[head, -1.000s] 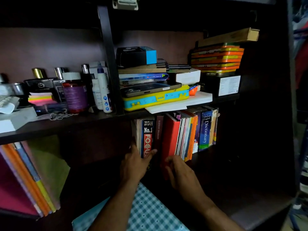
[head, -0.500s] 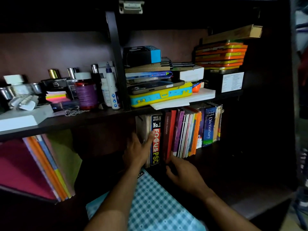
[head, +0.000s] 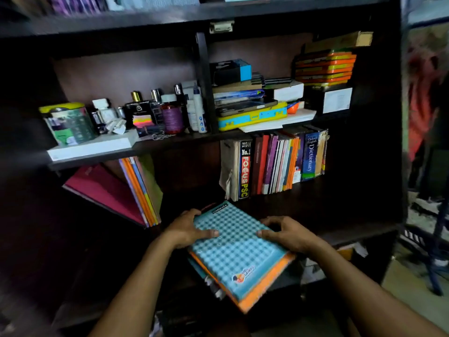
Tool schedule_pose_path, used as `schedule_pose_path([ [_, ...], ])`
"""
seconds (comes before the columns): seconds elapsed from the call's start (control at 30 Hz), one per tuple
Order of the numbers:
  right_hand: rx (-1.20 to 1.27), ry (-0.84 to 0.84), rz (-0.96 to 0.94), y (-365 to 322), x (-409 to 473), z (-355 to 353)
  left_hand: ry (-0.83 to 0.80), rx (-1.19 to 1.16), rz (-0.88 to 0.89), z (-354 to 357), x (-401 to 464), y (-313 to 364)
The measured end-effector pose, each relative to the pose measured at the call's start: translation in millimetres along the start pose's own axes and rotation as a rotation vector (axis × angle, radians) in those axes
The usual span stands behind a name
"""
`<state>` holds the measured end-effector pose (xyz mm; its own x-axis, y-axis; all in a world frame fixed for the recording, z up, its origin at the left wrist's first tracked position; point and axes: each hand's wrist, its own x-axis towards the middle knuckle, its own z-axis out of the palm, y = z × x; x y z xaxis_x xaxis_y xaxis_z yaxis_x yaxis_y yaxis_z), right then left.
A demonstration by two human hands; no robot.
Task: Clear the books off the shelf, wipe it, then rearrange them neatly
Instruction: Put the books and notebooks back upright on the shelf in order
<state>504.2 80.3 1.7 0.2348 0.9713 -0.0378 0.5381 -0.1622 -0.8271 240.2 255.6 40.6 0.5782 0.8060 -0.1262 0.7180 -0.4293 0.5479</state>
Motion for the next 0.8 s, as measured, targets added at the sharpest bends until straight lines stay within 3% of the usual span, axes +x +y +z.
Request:
schedule_pose_path([
  [0.17, -0.025, 0.245, 0.008, -9.3, -12.3, 2.0, 0.215, 0.062, -0.121, 20.8, -20.3, 5.4],
  [0.33, -0.093, 0.288, -0.063, -13.8, -10.4, 0.3, 0.462, -0.021, -0.049, 25.9, -33.3, 7.0],
  [0.4, -0.165, 0.315, -0.125, -28.0, -3.6, -3.5, 0.557, -0.241, 0.004, 10.8, -32.7, 10.3],
  [0.53, -0.130, 0.451, -0.297, -79.3, 8.2, -5.0, 0.752, -0.998, 0.072, -41.7, -58.8, 39.5],
  [0.63, -0.015, 0.474, -0.414, -130.1, 18.9, 15.5, 0.630, -1.458, 0.206, -65.9, -96.3, 50.9],
  [0.7, 0.051, 0.443, -0.432, -153.3, 28.3, 37.4, 0.550, -1.456, 0.252, -61.7, -123.6, 45.5],
  [0.8, 0.111, 0.362, -0.447, -170.6, 40.2, 74.8, 0.562, -1.262, 0.074, -37.4, -146.0, 8.3],
])
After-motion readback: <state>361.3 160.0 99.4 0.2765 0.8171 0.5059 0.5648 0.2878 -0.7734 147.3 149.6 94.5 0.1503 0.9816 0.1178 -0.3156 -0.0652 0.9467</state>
